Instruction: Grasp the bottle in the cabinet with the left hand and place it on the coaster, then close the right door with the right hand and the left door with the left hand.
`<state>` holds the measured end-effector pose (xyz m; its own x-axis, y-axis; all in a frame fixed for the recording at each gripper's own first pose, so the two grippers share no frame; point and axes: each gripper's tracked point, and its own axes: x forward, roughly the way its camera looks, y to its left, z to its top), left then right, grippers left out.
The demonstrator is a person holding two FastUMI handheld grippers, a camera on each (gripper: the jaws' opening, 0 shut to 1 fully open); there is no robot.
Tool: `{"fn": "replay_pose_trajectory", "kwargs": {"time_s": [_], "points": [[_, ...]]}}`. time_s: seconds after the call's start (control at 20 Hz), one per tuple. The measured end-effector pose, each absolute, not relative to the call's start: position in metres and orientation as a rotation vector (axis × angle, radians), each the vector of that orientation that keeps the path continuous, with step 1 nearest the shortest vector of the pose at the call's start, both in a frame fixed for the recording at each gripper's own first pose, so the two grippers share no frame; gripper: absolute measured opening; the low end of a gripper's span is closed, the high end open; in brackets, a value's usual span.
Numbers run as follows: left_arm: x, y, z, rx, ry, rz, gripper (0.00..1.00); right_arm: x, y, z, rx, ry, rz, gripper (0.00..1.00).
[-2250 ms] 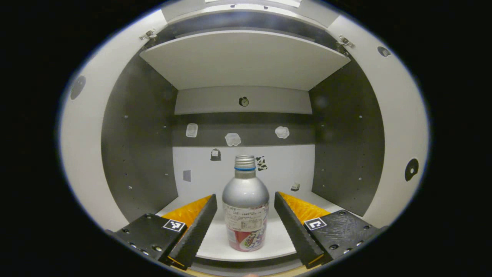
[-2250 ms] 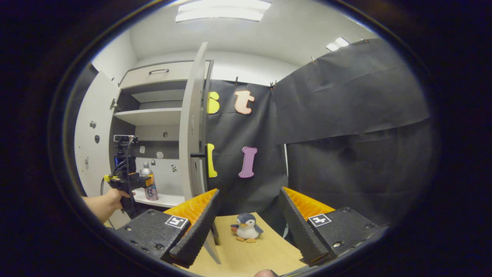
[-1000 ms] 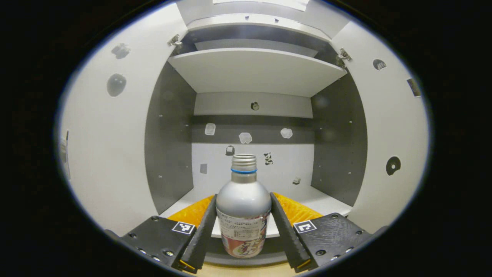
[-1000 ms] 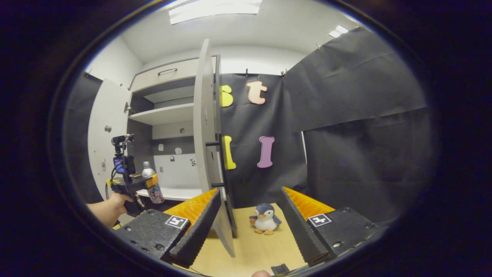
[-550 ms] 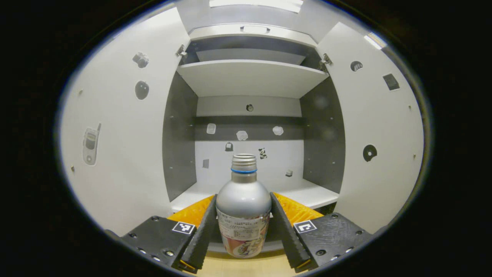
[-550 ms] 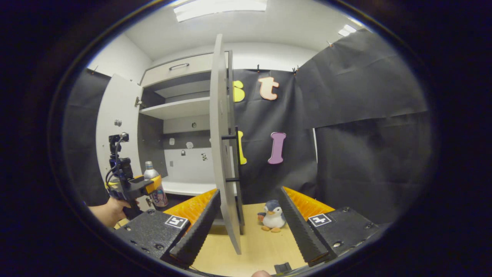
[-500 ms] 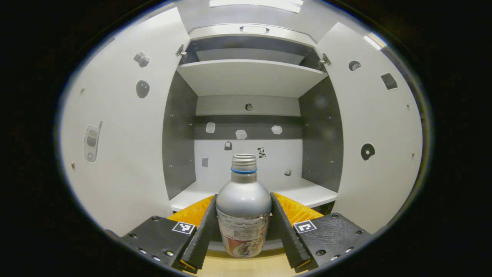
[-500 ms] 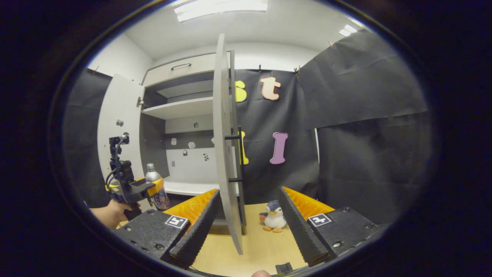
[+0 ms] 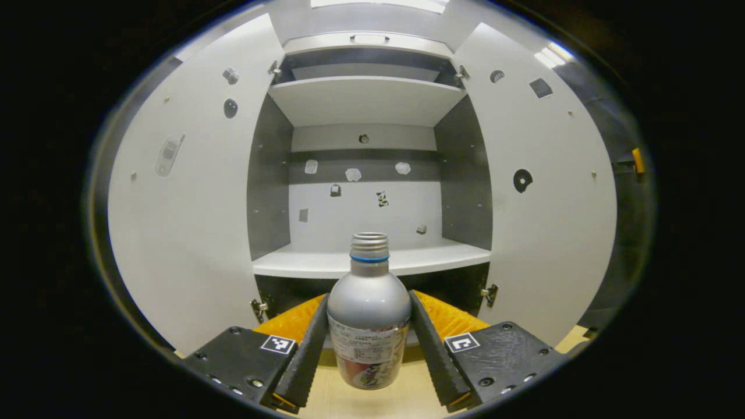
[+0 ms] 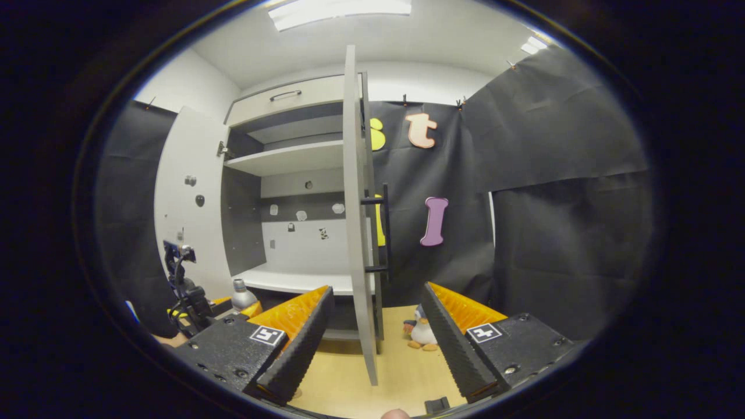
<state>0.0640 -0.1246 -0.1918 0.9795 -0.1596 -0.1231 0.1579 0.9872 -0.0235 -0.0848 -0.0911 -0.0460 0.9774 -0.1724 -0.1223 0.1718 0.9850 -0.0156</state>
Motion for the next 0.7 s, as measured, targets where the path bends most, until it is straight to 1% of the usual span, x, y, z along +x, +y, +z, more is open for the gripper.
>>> {"fn": "replay_pose_trajectory", "kwargs": {"time_s": [0.05, 0.1, 0.15, 0.4, 0.5, 0.6, 0.65, 0.7], "points": [[0.062, -0.125, -0.193, -0.028, 0.117, -0.159, 0.78, -0.084, -0.089, -0.047, -0.004, 0.128, -0.169, 0.96], [0.059, -0.126, -0.197, -0.036, 0.119, -0.160, 0.82, -0.083, -0.088, -0.048, -0.004, 0.130, -0.166, 0.99], [0.055, -0.128, -0.203, -0.040, 0.131, -0.169, 0.78, -0.082, -0.086, -0.049, -0.004, 0.133, -0.164, 0.99], [0.037, -0.133, -0.236, -0.019, 0.195, -0.186, 0.78, -0.078, -0.084, -0.057, -0.022, 0.147, -0.166, 0.99], [0.025, -0.148, -0.252, -0.031, 0.219, -0.231, 0.78, -0.077, -0.086, -0.059, -0.035, 0.141, -0.181, 0.99], [0.014, -0.153, -0.272, -0.009, 0.260, -0.246, 0.78, -0.075, -0.087, -0.063, -0.036, 0.148, -0.190, 0.99], [0.010, -0.155, -0.281, -0.002, 0.276, -0.247, 0.78, -0.076, -0.087, -0.066, -0.035, 0.154, -0.191, 0.99], [0.005, -0.156, -0.290, -0.005, 0.292, -0.249, 0.82, -0.076, -0.087, -0.067, -0.037, 0.156, -0.193, 0.99]]}}
